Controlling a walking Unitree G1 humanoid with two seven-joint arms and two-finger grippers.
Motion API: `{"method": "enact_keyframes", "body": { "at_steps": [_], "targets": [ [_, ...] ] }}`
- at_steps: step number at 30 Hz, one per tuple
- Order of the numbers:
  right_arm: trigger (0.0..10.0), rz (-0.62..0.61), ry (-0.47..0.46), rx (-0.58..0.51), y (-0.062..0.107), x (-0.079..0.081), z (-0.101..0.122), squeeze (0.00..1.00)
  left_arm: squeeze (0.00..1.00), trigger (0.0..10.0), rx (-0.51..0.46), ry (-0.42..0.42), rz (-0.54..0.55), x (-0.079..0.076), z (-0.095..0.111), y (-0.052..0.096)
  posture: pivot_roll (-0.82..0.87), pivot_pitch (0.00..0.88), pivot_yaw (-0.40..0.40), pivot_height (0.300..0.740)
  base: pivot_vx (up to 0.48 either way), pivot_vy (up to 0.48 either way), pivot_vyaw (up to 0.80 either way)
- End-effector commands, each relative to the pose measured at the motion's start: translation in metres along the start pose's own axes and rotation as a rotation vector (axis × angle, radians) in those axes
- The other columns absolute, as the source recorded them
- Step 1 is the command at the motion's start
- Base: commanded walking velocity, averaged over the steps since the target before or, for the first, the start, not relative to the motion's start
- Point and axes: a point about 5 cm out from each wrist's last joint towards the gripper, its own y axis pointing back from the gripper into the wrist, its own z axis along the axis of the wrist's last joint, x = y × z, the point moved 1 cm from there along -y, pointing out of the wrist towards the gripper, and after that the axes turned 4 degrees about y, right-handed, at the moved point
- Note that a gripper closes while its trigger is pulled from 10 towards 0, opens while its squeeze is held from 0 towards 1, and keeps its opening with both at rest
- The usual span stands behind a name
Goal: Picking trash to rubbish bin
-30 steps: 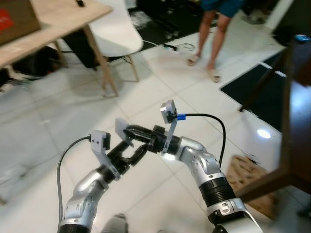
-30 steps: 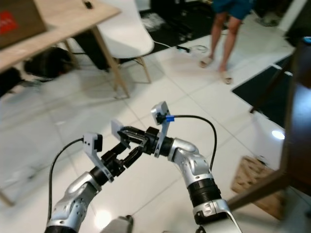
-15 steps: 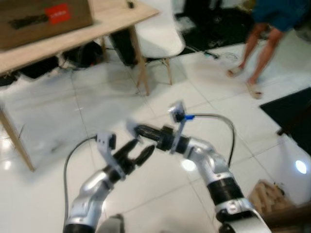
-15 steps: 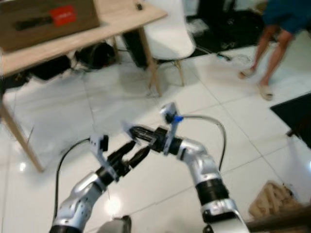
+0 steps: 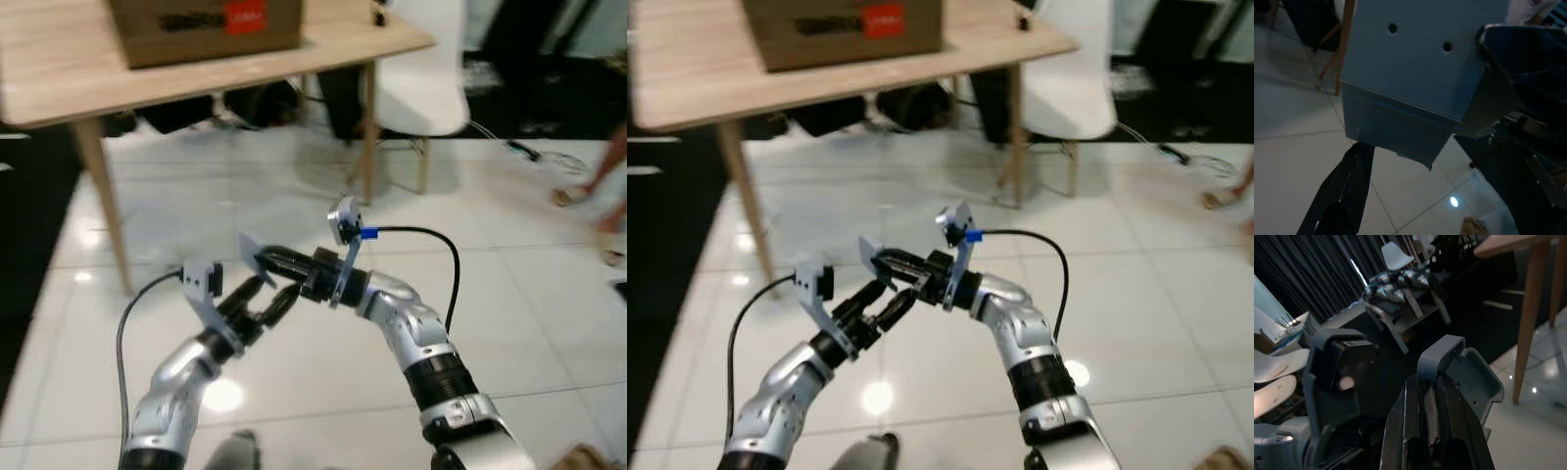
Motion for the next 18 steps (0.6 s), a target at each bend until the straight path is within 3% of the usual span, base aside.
{"method": "enact_keyframes", "body": {
  "at_steps": [1,8,11,18],
  "targets": [
    [10.0,-0.020,-0.010,0.023,0.004,-0.003,-0.006,0.00,0.00,10.0,-0.005,-0.009,-0.022,-0.004,0.002,-0.002,0.20,0.134,-0.089,0.740,0.000,0.000,0.77],
    [10.0,-0.023,-0.005,0.024,0.003,-0.004,-0.005,0.00,0.00,10.0,-0.012,-0.009,-0.019,-0.004,0.003,-0.003,0.20,0.129,-0.093,0.740,0.000,0.000,0.77],
    [10.0,-0.090,-0.010,0.028,0.002,-0.013,-0.005,0.00,0.00,10.0,-0.018,-0.012,-0.015,-0.004,0.004,-0.005,0.20,0.129,-0.096,0.740,0.000,0.000,0.67],
    [10.0,-0.223,-0.011,0.002,0.005,-0.029,0.002,0.00,0.00,10.0,-0.030,-0.023,-0.030,-0.006,0.008,-0.008,0.20,0.130,-0.098,0.740,0.000,0.000,0.00]
  ]
}}
